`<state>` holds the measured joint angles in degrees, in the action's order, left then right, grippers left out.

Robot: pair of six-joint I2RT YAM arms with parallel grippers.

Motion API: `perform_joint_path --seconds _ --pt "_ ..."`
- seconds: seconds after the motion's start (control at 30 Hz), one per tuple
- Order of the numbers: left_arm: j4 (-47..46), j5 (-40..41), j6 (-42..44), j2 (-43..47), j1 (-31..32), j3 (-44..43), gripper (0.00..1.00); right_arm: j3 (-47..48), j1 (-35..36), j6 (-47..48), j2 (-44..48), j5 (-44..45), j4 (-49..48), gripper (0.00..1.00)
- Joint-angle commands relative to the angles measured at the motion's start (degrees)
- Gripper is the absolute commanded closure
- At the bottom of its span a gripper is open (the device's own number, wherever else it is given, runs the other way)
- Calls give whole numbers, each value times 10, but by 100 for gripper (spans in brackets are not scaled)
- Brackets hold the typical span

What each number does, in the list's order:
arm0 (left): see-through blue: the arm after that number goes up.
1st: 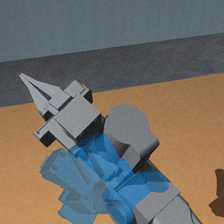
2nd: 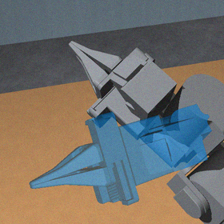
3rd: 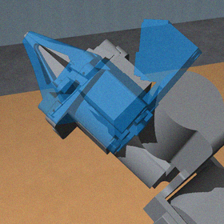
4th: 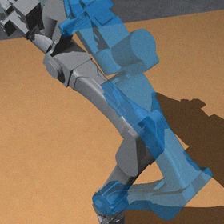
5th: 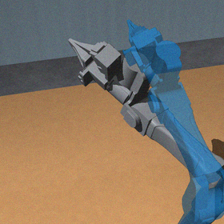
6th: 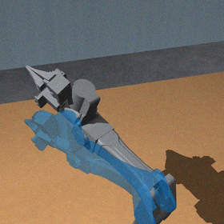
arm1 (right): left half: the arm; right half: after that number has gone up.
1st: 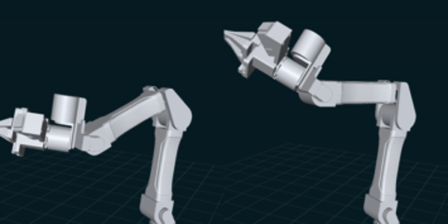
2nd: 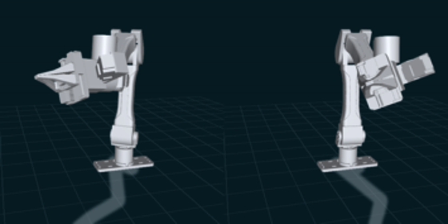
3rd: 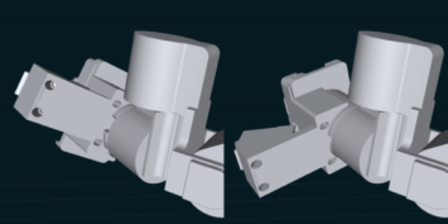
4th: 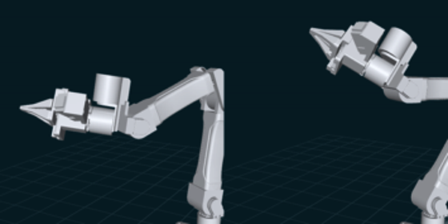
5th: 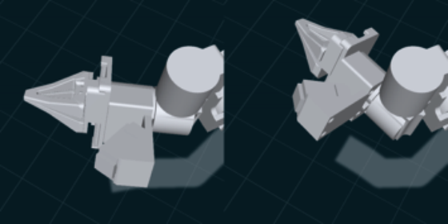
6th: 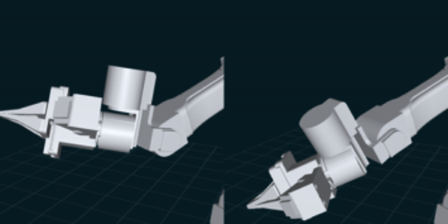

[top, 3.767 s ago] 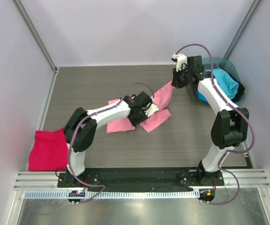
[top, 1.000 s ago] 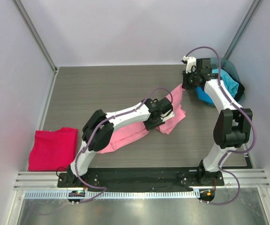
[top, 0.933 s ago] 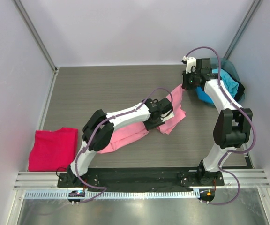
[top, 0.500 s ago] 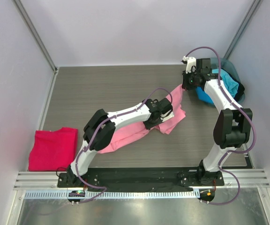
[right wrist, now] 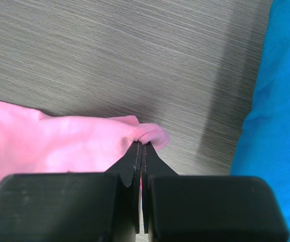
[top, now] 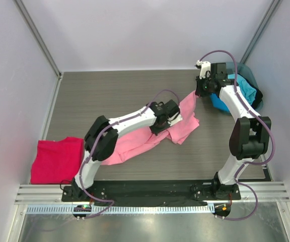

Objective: Fold and stack the t-shirts
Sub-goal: Flatten the tshirt out

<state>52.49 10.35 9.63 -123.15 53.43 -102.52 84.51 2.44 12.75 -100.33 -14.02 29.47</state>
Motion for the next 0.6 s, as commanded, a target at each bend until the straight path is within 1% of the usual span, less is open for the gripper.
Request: perform_joint_path --seconds 0.0,0.03,0.07,0.13,0.17,0.27,0.3,0.37,0.4,0.47,0.57 --pt "12 18 21 120 -40 35 100 14 -2 -21 18 -9 -21 99" --pt "14 21 24 140 -50 46 100 14 -2 -24 22 -12 -21 99" --pt "20 26 27 180 -71 56 100 15 -2 -26 32 -14 -20 99" --pt "29 31 31 214 -96 78 100 16 -2 -31 44 -21 -14 99" --pt "33 34 33 242 -122 85 100 17 -2 -32 51 -22 -9 99" --pt "38 41 44 286 -169 117 100 10 -2 -25 89 -34 23 99" --pt "39 43 46 314 -179 132 100 -3 -2 -22 118 -35 31 99" --pt "35 47 55 351 -212 147 100 -17 -2 -19 147 -36 38 99" --pt "31 49 57 360 -221 163 100 -28 -2 -19 167 -36 39 99" --pt "17 55 65 376 -255 179 100 -35 -2 -28 180 -39 38 99" --pt "-13 53 76 379 -307 195 100 -14 -2 -57 161 -42 17 99"
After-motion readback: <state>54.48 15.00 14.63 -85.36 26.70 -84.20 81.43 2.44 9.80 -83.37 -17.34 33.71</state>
